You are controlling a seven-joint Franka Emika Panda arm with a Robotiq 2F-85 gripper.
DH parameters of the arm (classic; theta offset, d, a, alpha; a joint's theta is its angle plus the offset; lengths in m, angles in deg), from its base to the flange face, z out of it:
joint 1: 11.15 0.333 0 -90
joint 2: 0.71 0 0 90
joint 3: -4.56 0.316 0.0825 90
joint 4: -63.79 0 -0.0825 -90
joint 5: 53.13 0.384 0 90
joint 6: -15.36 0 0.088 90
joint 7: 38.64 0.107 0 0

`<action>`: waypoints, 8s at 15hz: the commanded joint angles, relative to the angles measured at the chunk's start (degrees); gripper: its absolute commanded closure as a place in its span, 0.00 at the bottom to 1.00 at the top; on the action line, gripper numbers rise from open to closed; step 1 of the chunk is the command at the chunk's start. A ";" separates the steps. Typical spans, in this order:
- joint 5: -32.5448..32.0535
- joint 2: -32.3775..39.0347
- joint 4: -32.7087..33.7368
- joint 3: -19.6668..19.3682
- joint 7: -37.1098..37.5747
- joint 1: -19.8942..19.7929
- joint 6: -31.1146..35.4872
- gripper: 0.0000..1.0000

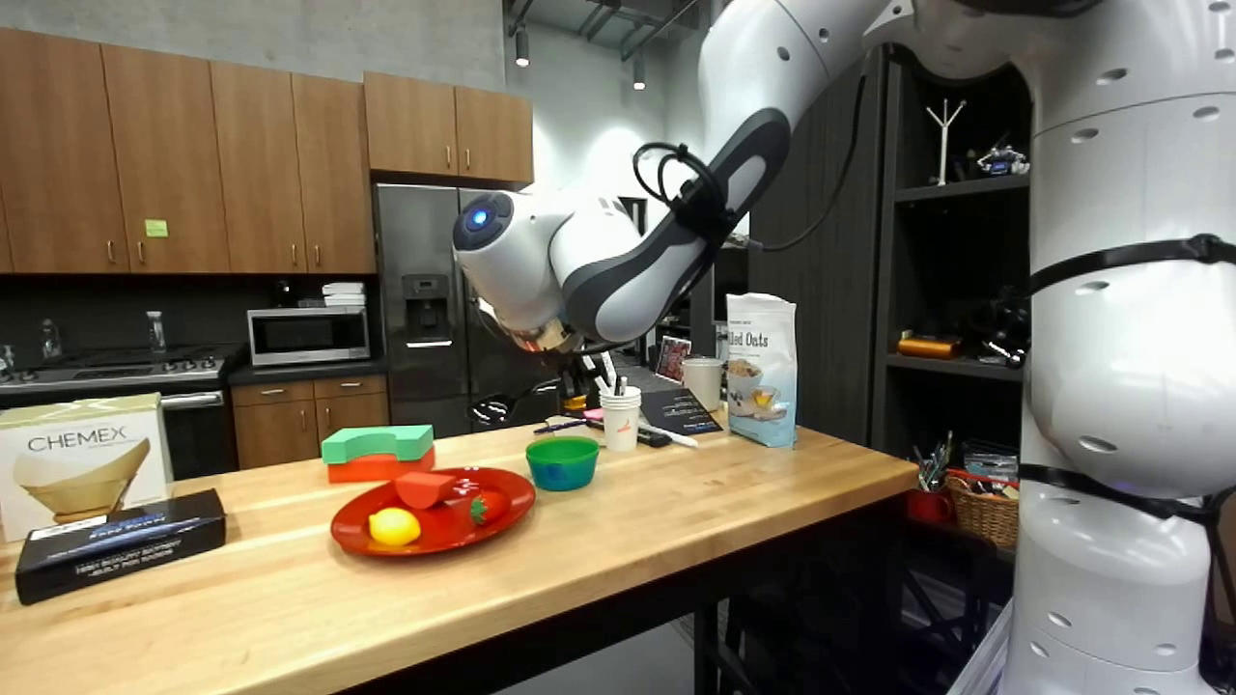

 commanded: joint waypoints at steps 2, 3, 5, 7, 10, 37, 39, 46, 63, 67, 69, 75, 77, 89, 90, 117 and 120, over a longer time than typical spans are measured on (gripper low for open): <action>4.67 0.50 -0.02 0.02 -3.87 -0.03 0.83 0.94; 5.15 0.62 -0.03 0.08 -4.59 0.01 0.87 0.94; 4.98 0.83 -0.16 0.16 -5.20 0.10 0.86 0.94; 1.37 1.02 -0.31 0.39 -5.43 0.57 -0.99 0.94; -2.38 1.65 -0.19 0.68 -6.46 1.07 -4.23 0.94; -0.97 8.05 2.21 2.21 -18.36 1.71 -2.53 0.94; 0.25 8.21 2.51 2.37 -19.65 1.70 -2.54 0.94; 11.91 7.31 5.20 2.77 -29.99 1.63 -7.27 0.94; 21.67 8.75 9.26 1.73 -37.68 0.77 -3.80 0.75; 21.67 8.89 9.42 1.62 -37.52 0.76 -3.62 0.75; 21.67 8.89 9.42 1.62 -37.51 0.76 -3.61 0.75; 18.21 8.88 9.42 1.26 -35.25 1.39 -4.36 0.94; 14.56 8.73 9.36 1.10 -32.70 1.73 -4.20 0.94; 12.29 11.26 9.48 2.26 -31.09 1.64 -0.79 0.94; 13.05 11.78 9.58 2.46 -31.74 1.59 -0.19 0.94; 49.42 -0.66 4.65 -0.10 -44.32 -3.89 6.67 0.94; 47.86 -2.83 3.45 -0.90 -43.93 -3.59 4.52 0.94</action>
